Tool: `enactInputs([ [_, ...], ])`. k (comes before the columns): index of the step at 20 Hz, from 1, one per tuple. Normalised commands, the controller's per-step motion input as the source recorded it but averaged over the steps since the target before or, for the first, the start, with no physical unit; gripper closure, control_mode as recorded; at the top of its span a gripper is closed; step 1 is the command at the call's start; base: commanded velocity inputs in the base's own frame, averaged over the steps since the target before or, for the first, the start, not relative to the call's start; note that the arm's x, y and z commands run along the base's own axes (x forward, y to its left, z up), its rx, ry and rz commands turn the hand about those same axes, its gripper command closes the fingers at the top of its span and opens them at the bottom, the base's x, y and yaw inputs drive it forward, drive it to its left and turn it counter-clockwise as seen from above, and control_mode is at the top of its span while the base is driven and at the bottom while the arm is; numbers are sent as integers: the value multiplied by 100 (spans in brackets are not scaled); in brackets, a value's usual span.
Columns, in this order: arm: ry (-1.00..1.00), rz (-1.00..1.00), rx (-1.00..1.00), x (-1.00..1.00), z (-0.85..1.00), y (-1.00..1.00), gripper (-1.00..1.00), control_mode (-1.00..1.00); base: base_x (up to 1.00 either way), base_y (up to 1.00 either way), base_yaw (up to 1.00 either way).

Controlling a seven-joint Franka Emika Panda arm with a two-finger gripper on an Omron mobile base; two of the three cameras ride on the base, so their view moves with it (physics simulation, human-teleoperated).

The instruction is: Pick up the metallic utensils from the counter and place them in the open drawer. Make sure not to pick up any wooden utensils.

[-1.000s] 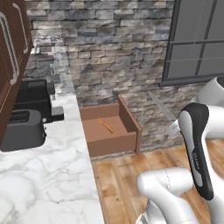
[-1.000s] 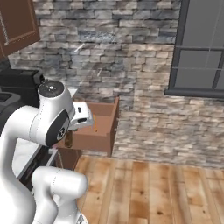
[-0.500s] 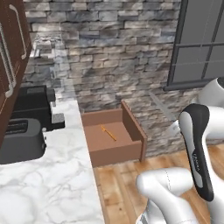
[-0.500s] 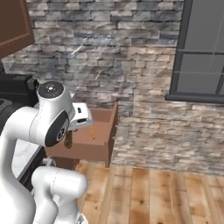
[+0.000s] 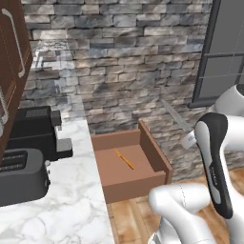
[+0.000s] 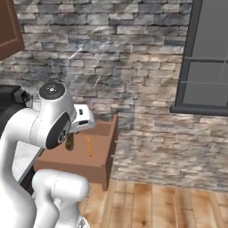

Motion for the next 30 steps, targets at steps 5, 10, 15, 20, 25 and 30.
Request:
enactInputs([
  [5, 0, 0, 0, 0, 0, 0, 100, 100, 41, 25, 0],
  [10, 1, 0, 0, 19, -25, 19, 100, -100, 10, 13, 0],
  [15, 5, 0, 0, 30, -49, 35, 100, -100, 0, 0, 0],
  [20, 5, 0, 0, 22, -45, 39, 100, -100, 0, 0, 0],
  [25, 4, 0, 0, 21, -36, 27, 100, -100, 0, 0, 0],
  [30, 2, 0, 0, 19, -35, 7, 100, -100, 0, 0, 0],
])
